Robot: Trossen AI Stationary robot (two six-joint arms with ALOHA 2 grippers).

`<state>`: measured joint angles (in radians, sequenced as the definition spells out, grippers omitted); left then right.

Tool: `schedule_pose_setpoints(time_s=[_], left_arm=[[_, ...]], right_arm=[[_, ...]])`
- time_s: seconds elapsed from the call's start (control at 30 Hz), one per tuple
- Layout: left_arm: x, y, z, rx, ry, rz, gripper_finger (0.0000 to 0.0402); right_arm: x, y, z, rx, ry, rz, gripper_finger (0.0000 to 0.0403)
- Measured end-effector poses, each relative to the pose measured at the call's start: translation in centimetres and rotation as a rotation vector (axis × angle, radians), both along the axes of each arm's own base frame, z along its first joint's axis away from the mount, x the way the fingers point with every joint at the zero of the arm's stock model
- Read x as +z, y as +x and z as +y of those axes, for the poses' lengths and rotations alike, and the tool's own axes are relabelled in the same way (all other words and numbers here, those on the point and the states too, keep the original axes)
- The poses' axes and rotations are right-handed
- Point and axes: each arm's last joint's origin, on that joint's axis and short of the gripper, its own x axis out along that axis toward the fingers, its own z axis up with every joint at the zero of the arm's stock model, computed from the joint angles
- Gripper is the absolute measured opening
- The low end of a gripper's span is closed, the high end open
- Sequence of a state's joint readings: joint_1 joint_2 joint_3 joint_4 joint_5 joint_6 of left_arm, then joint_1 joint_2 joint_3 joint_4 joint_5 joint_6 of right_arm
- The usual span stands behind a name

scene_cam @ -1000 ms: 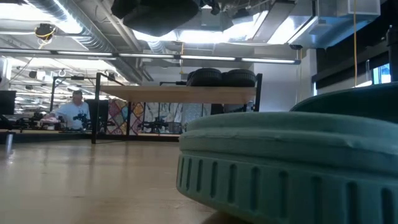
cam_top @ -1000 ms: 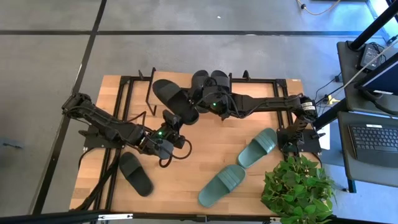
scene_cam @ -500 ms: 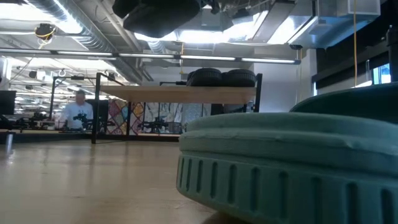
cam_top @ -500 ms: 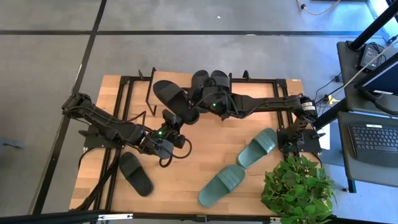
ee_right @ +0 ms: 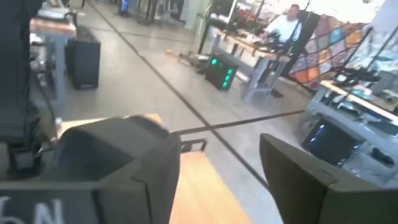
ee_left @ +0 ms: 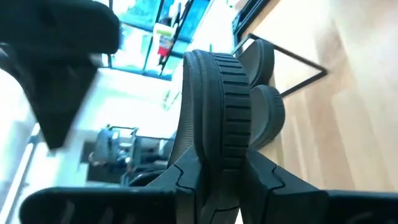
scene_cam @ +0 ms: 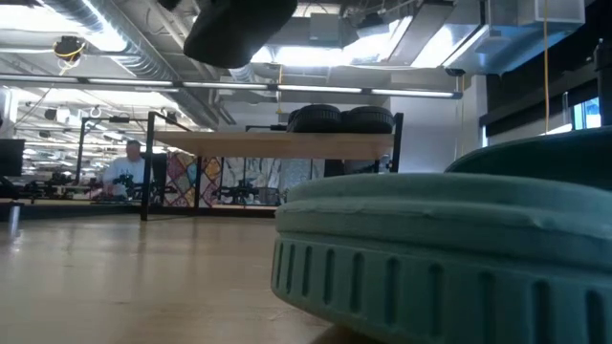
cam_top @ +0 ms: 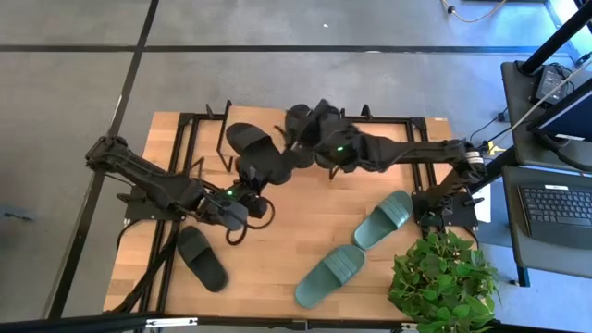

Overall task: Pick and place slides into the shelf
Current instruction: Put the black slide on the shelf

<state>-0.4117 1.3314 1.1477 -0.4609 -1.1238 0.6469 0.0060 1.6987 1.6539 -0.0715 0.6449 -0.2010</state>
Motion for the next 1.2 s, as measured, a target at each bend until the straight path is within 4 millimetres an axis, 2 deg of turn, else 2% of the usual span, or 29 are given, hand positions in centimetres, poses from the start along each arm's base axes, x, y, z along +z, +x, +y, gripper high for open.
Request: schedule_pose_setpoints(time_s=[0.23, 0.4, 0.5, 0.63, 0.8, 1.0, 1.2], left_arm=[[1.3, -1.3, 0.5, -0.199, -0.039, 0.086, 0.0053], [1.7, -2.3, 2.5, -0.231, -0.115, 0.132, 0.0053], [2.0, -3.4, 3.6, -0.236, -0.161, 0.133, 0.0053], [2.4, -4.9, 4.8, -0.294, -0.182, 0.084, 0.0053], [1.8, -6.6, 6.5, -0.373, -0.184, -0.028, 0.0053], [-0.6, -7.6, 8.5, -0.401, -0.117, -0.056, 0.0053], [-3.0, -7.3, 10.8, -0.425, -0.162, -0.034, 0.0053]], right_arm=[[4.4, -4.3, 1.0, 0.029, -0.013, -0.091, 0.024], [5.9, -7.3, 1.7, 0.055, -0.009, -0.059, 0.024], [6.2, -8.4, 2.3, 0.077, -0.009, -0.028, 0.024], [6.3, -8.9, 2.7, 0.024, -0.016, -0.017, 0.024], [5.9, -8.7, 2.8, -0.022, -0.002, -0.006, 0.024], [5.7, -8.5, 2.8, -0.025, 0.015, -0.011, 0.024], [5.6, -8.5, 2.8, -0.028, 0.04, -0.026, 0.024]])
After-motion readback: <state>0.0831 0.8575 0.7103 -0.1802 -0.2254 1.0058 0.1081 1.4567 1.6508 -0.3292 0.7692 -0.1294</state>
